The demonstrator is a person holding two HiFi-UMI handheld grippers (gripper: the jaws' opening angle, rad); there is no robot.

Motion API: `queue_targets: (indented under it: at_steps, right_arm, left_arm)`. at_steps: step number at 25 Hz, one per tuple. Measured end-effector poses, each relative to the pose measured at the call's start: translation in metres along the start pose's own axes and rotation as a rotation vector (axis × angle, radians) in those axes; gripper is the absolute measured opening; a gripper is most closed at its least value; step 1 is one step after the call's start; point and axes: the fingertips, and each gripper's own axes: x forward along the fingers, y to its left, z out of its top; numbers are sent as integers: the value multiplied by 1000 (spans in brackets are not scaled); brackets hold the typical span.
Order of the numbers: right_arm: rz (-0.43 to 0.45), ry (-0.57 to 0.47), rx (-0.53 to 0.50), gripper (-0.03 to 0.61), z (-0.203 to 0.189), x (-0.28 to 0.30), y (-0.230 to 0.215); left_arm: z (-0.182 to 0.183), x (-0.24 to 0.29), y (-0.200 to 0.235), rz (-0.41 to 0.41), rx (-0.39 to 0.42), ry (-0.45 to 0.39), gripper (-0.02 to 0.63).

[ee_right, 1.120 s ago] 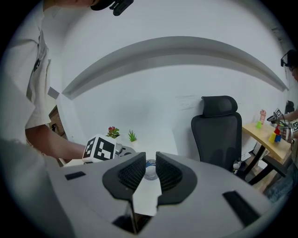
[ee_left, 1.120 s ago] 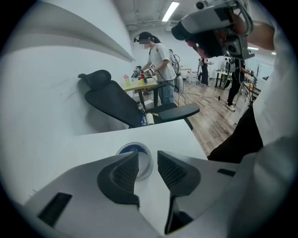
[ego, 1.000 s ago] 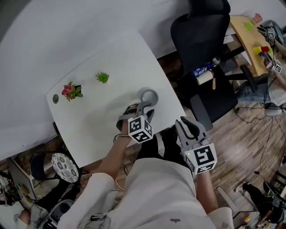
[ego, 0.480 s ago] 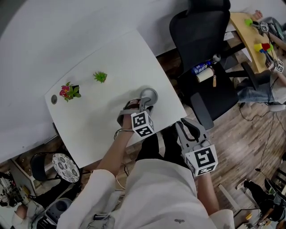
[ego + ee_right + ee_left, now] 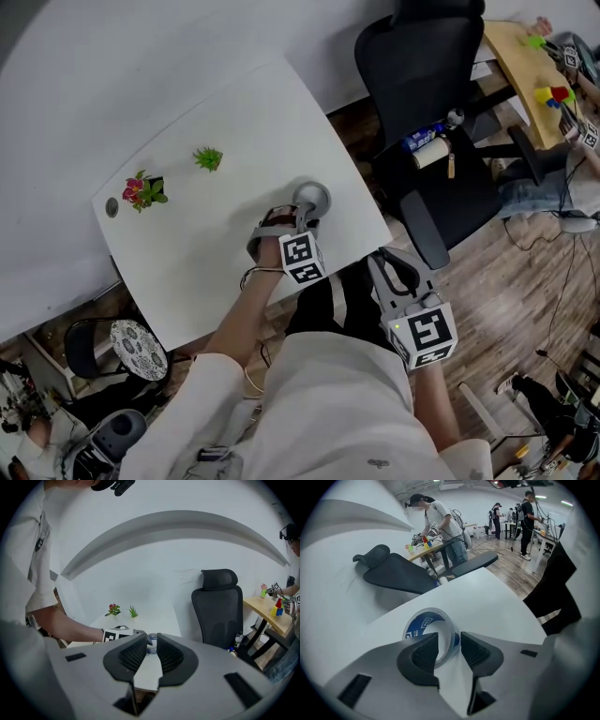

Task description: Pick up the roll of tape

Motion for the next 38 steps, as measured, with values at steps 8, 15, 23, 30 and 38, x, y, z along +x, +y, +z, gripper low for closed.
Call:
queue_targets:
  at_steps: [8, 15, 23, 30, 38]
  right_arm:
    - [-6, 4, 4, 72, -2, -1, -2]
    - [4, 5, 2, 71, -5, 2, -1]
    - [-13, 10, 22, 69, -5, 3, -5]
    - [-24, 1, 24, 69, -2, 3, -10]
    - [-23, -17, 14, 69, 4, 4, -4]
  left_arm:
    - [1, 1, -1, 10, -5, -3, 149]
    - [2, 3, -4, 31, 0, -2, 133]
    - [4, 1, -4, 38, 46, -12, 118]
    - [6, 0, -3, 47, 41, -26, 94]
    - [8, -5, -5, 57, 55, -24, 60]
